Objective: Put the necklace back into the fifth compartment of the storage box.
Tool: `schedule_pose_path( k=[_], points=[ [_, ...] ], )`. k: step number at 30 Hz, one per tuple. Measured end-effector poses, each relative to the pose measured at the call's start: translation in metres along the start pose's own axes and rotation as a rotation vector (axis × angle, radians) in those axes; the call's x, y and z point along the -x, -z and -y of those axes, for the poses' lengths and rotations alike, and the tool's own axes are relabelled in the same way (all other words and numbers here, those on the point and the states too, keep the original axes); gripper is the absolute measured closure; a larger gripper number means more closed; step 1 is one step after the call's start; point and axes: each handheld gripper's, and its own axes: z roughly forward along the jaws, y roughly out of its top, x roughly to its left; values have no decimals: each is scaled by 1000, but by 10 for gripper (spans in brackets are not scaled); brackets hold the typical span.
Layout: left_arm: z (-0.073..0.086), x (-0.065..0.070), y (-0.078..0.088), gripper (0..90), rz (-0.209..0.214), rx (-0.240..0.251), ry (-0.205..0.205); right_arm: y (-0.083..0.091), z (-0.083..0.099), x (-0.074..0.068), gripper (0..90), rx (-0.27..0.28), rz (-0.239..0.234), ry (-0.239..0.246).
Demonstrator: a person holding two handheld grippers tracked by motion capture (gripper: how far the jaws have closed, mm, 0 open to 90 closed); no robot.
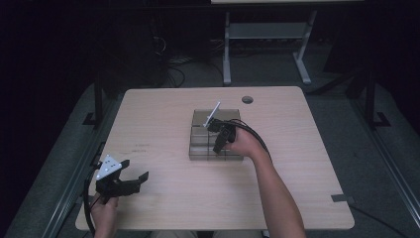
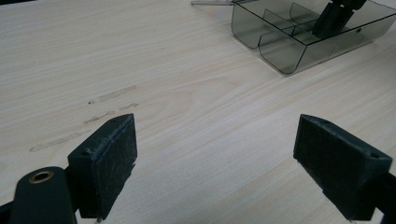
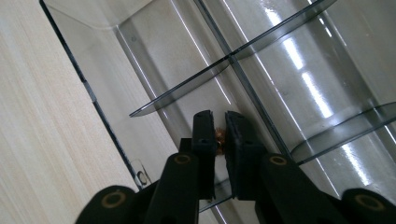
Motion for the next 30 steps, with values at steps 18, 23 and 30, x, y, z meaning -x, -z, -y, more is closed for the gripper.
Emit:
schedule_pose_path(
  k=[18,23,30],
  points=[
    [0,1,-1,131,2,-4,-6,15,6,-1,748,38,1,2],
    [0,0,-1,131,1,-4,-8,20,7,-3,696,57,-5,4],
    [0,-1,-1,131,-4,-3,-4,25,11,-3,652,78,5,5]
  ],
)
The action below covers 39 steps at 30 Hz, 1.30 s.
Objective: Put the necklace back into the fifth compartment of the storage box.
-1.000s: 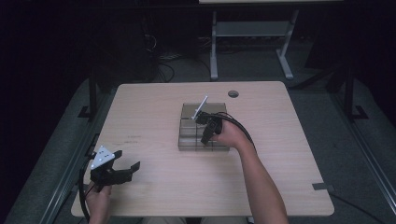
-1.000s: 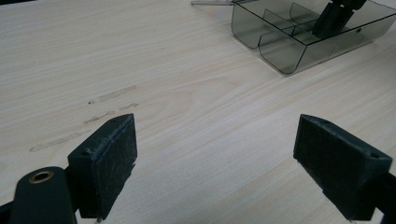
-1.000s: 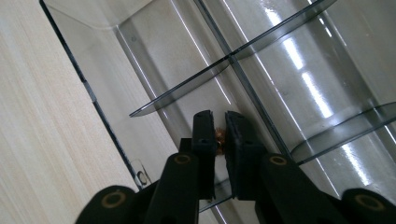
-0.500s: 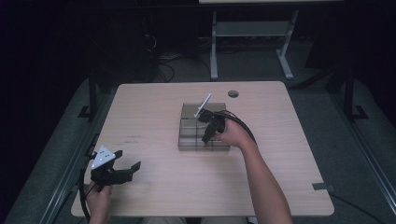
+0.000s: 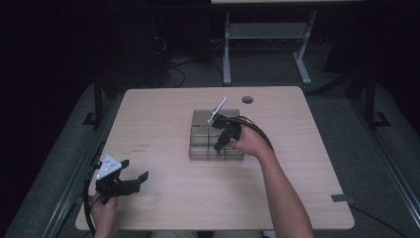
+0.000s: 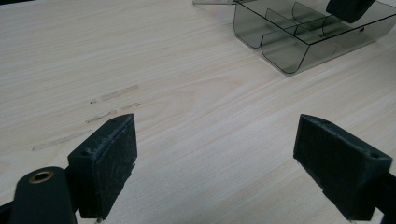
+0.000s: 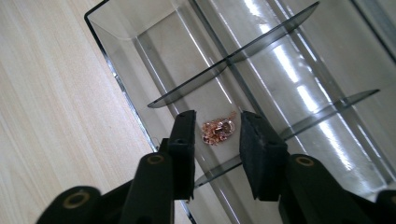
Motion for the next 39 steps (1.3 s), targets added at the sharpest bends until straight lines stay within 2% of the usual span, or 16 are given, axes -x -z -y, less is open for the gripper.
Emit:
schedule_pose_path(
  k=[7,17,39],
  points=[
    [-1,3,-2,131,8,-9,-15,9,8,2,613,15,15,-4],
    [-1,3,-2,131,7,-3,-11,18,14,2,602,28,28,-13],
    [-1,4,-3,131,11,-7,-13,38,23,-7,586,35,49,16]
  ],
)
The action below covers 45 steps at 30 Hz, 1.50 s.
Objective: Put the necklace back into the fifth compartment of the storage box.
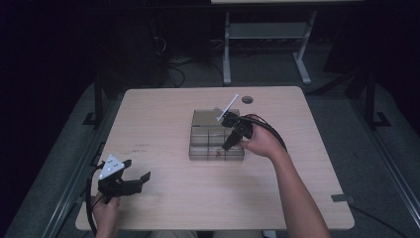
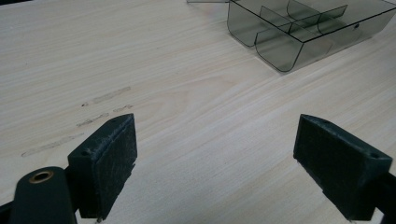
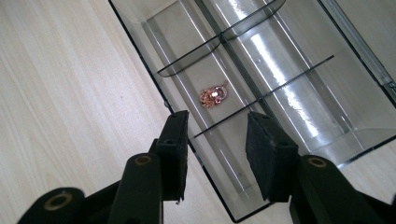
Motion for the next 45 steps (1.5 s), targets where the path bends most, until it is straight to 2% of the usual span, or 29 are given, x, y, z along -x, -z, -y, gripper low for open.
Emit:
schedule_pose_path(
  k=[23,33,45],
  points=[
    [0,2,0,131,0,3,-6,17,23,-4,537,30,-1,-6],
    [-1,2,0,131,-1,-3,-14,24,32,-8,507,48,20,8],
    [0,4,-1,131,0,0,-11,28,45,-10,476,68,20,6]
  ],
)
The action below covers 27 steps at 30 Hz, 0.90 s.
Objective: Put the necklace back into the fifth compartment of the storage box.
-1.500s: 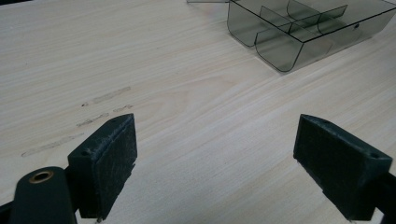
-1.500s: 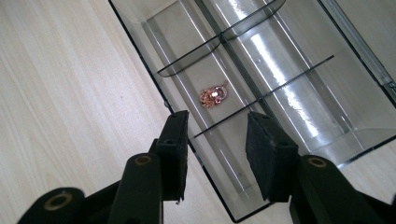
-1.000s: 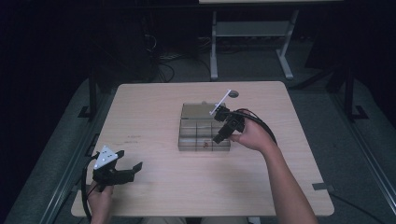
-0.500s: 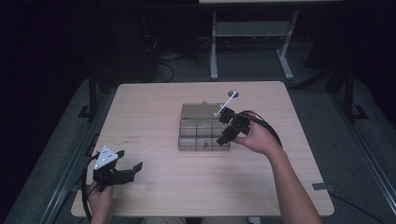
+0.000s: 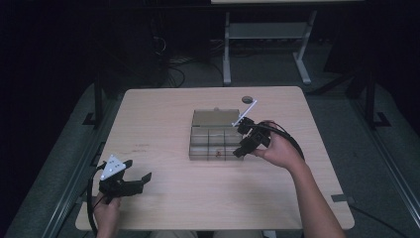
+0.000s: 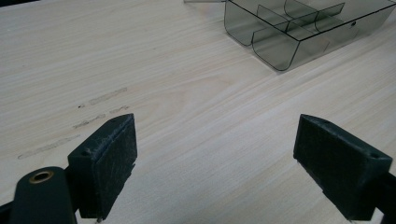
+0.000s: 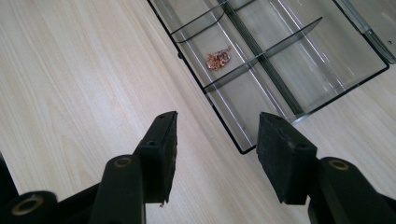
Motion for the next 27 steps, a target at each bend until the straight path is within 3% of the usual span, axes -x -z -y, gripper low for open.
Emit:
schedule_pose_path(
  k=[27],
  points=[
    [0,2,0,131,-1,-7,-7,8,41,-4,436,17,10,-34]
  ],
)
